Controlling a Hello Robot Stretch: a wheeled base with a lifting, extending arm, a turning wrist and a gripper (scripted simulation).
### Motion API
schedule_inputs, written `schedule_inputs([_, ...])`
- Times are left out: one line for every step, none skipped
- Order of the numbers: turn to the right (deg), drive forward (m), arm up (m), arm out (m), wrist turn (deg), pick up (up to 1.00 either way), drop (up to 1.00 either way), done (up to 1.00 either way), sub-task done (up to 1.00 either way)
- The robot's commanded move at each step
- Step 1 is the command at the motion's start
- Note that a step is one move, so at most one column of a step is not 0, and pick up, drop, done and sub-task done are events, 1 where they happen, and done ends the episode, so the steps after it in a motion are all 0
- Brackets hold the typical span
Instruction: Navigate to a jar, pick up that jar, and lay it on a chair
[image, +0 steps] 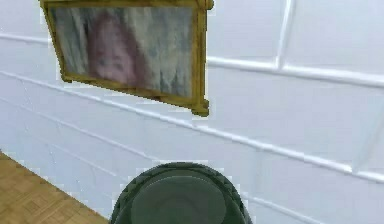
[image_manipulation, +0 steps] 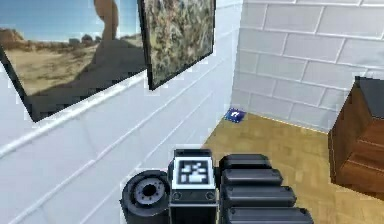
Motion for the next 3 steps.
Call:
schedule_inputs([0.0,0.1,0.0,0.0,0.0,0.0,0.0,0.0,0.0])
schedule_inputs([-39.0,0.0,0.0,0.0,0.0,0.0,0.0,0.0,0.0])
schedule_inputs([0.0,0.55,0.0,0.0,0.0,0.0,0.0,0.0,0.0])
